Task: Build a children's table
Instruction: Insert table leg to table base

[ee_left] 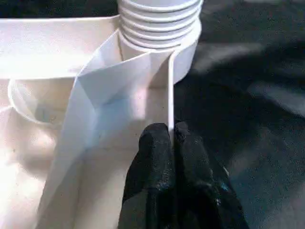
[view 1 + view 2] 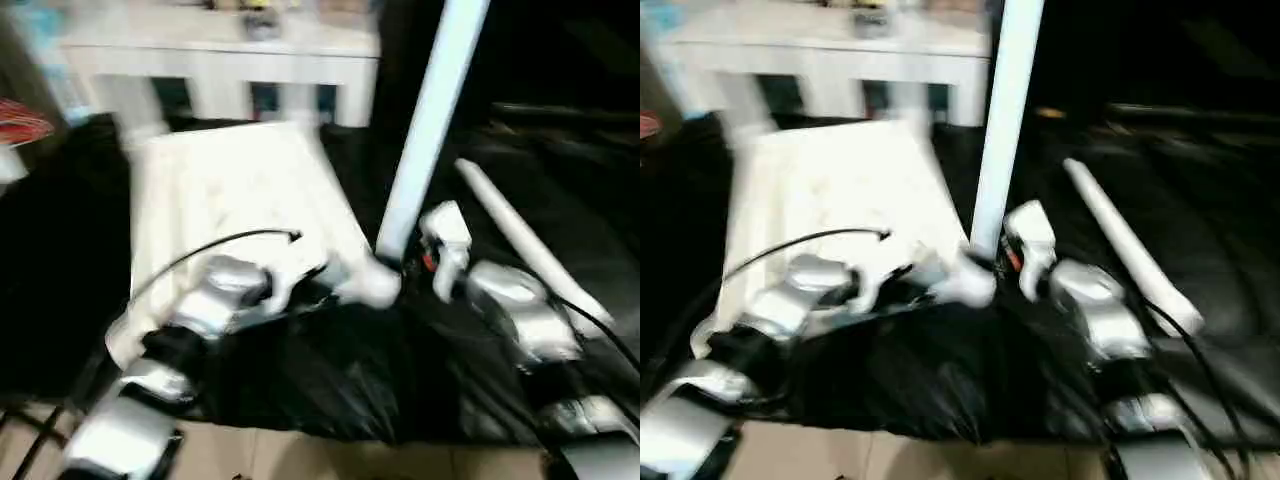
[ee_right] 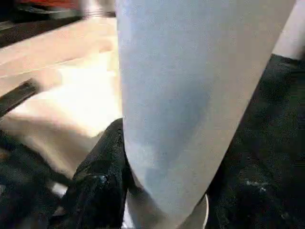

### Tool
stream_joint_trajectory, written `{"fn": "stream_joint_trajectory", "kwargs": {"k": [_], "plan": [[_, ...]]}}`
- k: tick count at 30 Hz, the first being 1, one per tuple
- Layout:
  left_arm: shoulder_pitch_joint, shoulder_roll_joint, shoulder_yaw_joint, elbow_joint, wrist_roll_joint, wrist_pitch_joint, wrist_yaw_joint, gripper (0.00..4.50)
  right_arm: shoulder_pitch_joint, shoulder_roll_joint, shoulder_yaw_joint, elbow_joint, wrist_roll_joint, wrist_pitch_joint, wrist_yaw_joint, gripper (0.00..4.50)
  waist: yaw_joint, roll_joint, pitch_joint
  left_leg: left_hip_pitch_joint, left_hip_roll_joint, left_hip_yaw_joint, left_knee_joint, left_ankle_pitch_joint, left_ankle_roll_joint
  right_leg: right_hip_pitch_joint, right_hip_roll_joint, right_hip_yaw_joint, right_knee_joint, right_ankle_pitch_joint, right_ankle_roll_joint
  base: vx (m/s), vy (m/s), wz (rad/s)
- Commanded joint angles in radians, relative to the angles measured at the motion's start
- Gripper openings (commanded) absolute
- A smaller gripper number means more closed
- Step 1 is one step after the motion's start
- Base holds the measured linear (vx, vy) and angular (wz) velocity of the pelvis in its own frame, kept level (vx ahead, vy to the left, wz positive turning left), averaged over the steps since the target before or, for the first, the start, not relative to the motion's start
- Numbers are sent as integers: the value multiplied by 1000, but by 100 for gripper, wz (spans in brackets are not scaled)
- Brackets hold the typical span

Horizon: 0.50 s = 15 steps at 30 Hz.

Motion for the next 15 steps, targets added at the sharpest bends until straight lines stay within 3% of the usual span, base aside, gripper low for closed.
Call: {"fn": "stream_joint_trajectory", "kwargs": {"k": [1, 2, 4, 6, 8, 10, 15], "plan": [[-72, -32, 96, -69, -31, 14, 142, 0, 27, 31, -17, 165, -35, 62, -111, 187, -10, -2, -50, 28, 26, -29, -82, -584, -11, 27, -64, 15, -96, -596, -78, 0, 0, 0], [-72, -32, 96, -69, -31, 14, 142, 0, 27, 31, -17, 165, -35, 62, -111, 187, -15, 0, -47, 30, 22, -26, -75, -568, -2, 23, -68, 11, -101, -605, -87, 0, 0, 0], [-76, -61, 99, -72, -25, 26, 190, 0, -5, 65, -37, 231, -25, 64, -153, 187, -23, 1, -47, 21, 23, -28, -77, -563, 5, 32, -66, 0, -102, -598, -76, 0, 0, 0], [-73, -74, 95, -80, -24, 34, 197, 0, -21, 79, -41, 265, -25, 63, -170, 187, -28, 1, -49, 19, 25, -29, -80, -568, 9, 32, -68, 1, -97, -575, -80, 0, 0, 0], [-67, -85, 86, -94, -20, 49, 206, 0, -47, 98, -42, 313, -31, 54, -192, 187, -26, 1, -49, 24, 25, -25, -79, -565, 10, 24, -72, 7, -95, -566, -97, 0, 0, 0], [-65, -85, 84, -98, -16, 54, 210, 0, -54, 102, -41, 323, -34, 49, -194, 187, -26, 1, -50, 14, 26, -26, -82, -543, 13, 30, -73, 13, -88, -545, -108, 0, 0, 0], [-56, -76, 72, -112, -10, 62, 201, 0, -72, 100, -13, 346, -78, 37, -189, 187, -23, -3, -50, 14, 24, -21, -84, -527, 16, 26, -71, 23, -81, -526, -131, 0, 0, 0]]}}
